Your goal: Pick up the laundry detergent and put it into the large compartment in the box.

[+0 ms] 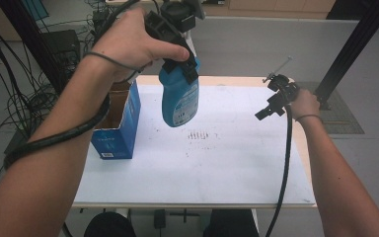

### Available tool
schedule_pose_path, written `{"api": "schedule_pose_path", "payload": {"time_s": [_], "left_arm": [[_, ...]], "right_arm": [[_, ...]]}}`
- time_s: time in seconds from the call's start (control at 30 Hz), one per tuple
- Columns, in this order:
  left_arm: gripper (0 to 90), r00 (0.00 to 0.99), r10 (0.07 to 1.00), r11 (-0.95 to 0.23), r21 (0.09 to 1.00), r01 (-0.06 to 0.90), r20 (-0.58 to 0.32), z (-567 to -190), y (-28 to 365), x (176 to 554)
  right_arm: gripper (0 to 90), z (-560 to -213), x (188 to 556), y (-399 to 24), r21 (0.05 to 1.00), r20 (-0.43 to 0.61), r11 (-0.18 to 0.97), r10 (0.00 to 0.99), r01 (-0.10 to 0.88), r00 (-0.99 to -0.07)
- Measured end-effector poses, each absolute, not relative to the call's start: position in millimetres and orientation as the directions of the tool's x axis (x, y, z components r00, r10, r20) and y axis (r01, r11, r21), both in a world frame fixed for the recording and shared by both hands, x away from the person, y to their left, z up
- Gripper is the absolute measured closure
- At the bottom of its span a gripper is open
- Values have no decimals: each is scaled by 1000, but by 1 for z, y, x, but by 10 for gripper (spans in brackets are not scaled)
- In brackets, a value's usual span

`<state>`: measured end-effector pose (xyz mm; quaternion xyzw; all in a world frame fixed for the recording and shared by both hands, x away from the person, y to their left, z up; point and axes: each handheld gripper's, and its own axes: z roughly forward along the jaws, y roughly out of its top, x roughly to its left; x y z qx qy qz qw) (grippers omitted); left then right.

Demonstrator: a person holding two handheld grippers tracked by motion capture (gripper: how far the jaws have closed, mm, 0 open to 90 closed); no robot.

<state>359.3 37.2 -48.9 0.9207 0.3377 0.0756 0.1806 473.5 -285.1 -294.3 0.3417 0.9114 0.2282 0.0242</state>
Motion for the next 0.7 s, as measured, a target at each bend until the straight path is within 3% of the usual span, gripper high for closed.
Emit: {"api": "schedule_pose_path", "payload": {"time_s": [0.7], "left_arm": [[379,704,710,-653,384,653,9,-37,47,373]], "right_arm": [[32,-288,476,-282,439,105,668,626,601,-772]]}}
